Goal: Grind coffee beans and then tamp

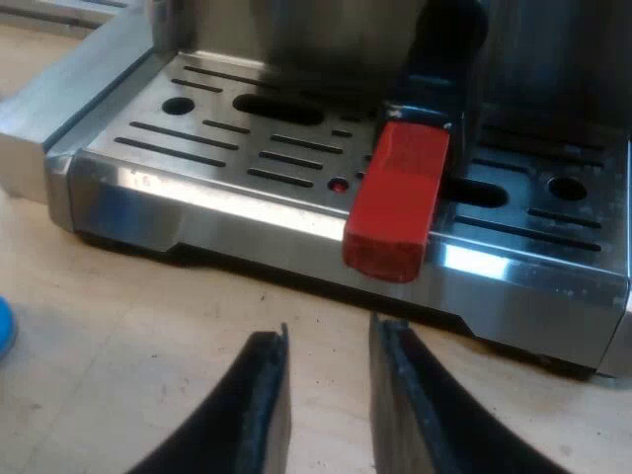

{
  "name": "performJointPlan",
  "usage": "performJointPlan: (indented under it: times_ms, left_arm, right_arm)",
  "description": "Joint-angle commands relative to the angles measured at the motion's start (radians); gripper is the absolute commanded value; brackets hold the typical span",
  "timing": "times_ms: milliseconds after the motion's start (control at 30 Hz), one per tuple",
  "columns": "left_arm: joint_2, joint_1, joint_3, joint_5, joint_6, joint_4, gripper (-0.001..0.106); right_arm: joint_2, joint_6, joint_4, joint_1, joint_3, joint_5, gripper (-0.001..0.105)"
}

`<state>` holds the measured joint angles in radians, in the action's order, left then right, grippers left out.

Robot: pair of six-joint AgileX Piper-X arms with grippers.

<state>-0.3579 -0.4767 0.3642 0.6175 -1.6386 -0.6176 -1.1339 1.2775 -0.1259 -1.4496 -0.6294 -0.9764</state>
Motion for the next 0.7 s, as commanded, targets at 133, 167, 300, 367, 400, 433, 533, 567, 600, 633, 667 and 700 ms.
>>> performJointPlan:
  times_ms: [133,167,300,367,400,433,533,567,600,633,667,700]
  left_arm:
    - [-0.001,-0.005,0.002,0.017,0.005,0.018,0.072]
    - [-0.001,-0.005,0.002,0.024,0.005,0.018,0.072]
    - [-0.001,-0.005,0.002,0.025,0.005,0.018,0.072]
    - [-0.001,-0.005,0.002,0.025,0.005,0.018,0.072]
    - [-0.001,-0.005,0.002,0.025,0.005,0.018,0.072]
    - [-0.001,-0.005,0.002,0.025,0.005,0.018,0.072]
    - [-0.001,-0.005,0.002,0.025,0.005,0.018,0.072]
    - [-0.001,-0.005,0.002,0.025,0.005,0.018,0.072]
    - [-0.001,-0.005,0.002,0.025,0.005,0.018,0.072]
    - [-0.001,-0.005,0.002,0.025,0.005,0.018,0.072]
    - [-0.001,-0.005,0.002,0.025,0.005,0.018,0.072]
    - [-0.001,-0.005,0.002,0.025,0.005,0.018,0.072]
  right_arm:
    - [-0.042,-0.001,0.046,0.041,-0.003,-0.007,0.023]
    - [-0.049,-0.001,0.056,0.051,-0.003,-0.007,0.023]
    - [-0.067,-0.001,0.088,0.08,-0.003,-0.007,0.023]
    - [-0.072,-0.001,0.102,0.098,-0.003,-0.001,0.023]
    - [-0.073,-0.001,0.106,0.112,-0.003,0.018,0.023]
    - [-0.073,-0.001,0.106,0.119,-0.003,0.025,0.023]
    - [-0.073,-0.001,0.105,0.151,-0.003,0.039,0.023]
    - [-0.073,-0.001,0.105,0.16,-0.003,0.039,0.023]
    - [-0.073,-0.001,0.108,0.167,-0.003,0.039,0.023]
    - [-0.073,-0.001,0.11,0.17,-0.003,0.039,0.023]
    - [-0.073,0.002,0.111,0.173,-0.003,0.039,0.023]
    - [-0.073,0.004,0.115,0.18,-0.003,0.039,0.023]
